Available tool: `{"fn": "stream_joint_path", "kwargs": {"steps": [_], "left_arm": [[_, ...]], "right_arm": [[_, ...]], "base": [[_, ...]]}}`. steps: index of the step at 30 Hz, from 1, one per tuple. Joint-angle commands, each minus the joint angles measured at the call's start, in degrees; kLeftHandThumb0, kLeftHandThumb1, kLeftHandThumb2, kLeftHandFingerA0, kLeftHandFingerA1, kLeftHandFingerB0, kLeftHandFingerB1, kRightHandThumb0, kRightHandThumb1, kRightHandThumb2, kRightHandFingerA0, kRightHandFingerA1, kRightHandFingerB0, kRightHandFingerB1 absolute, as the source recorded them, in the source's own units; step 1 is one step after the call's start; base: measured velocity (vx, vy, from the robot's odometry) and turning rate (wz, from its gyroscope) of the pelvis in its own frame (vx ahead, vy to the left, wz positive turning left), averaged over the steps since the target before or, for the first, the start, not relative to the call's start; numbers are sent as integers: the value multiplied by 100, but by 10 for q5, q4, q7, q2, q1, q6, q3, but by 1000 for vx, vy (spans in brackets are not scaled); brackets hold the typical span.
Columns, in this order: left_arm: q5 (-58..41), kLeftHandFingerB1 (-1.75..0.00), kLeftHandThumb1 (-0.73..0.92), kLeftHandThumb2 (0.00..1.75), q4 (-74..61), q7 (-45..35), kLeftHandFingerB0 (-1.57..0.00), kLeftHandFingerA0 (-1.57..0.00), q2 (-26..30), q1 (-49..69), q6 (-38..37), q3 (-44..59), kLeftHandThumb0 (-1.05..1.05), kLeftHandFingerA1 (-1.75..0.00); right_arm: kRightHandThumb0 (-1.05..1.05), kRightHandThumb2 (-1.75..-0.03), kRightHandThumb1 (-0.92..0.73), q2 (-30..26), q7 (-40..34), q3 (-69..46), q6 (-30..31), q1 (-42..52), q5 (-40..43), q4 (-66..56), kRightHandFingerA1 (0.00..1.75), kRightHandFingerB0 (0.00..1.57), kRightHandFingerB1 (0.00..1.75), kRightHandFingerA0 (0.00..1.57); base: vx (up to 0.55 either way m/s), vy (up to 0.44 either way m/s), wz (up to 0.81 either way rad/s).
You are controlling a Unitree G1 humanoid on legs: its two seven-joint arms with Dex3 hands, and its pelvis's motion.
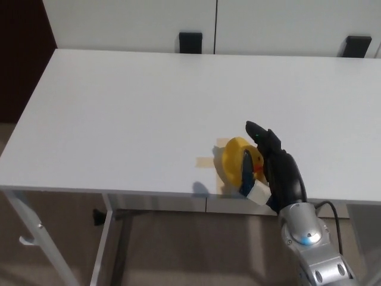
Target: The robot uses its right hand to push the yellow duck toy to the center of the white desk.
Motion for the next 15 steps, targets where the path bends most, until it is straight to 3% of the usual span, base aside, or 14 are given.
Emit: {"fn": "stream_joint_path", "kwargs": {"steps": [1,2,6,7,11,12,15], "left_arm": [[4,-66,66,64,0,19,-85,-89,-3,-4,-27,-7,-15,-65],[4,-63,67,63,1,19,-84,-87,-3,-4,-27,-8,-15,-61],[4,-63,67,64,2,21,-84,-87,-5,-5,-26,-12,-15,-61],[9,-61,68,63,4,26,-83,-88,-5,-6,-25,-18,-14,-59],[5,-63,68,62,7,26,-84,-89,-5,-8,-25,-17,-14,-61],[4,-62,68,61,7,26,-84,-90,-5,-8,-25,-16,-18,-60],[4,-61,68,61,8,27,-84,-89,-4,-9,-25,-17,-18,-60]], "right_arm": [[-97,-122,-85,15,-14,5,15,-8,-13,20,18,10,6,0],[-101,-124,-88,15,-23,8,9,-12,-22,28,19,0,2,0],[-98,-123,-86,13,-47,16,-3,-18,-43,43,24,0,6,0],[-92,-94,-92,10,-56,24,12,-27,-57,50,0,0,0,0],[-93,-94,-92,6,-79,31,17,-39,-75,63,0,0,0,0],[-94,-84,-92,4,-77,29,14,-41,-72,66,0,0,0,0],[-95,-98,-84,4,-66,23,4,-43,-60,71,0,0,0,0]], "base": [[0,0,0],[0,0,0],[0,0,0],[0,0,0],[0,0,0],[0,0,0],[0,0,0]]}}
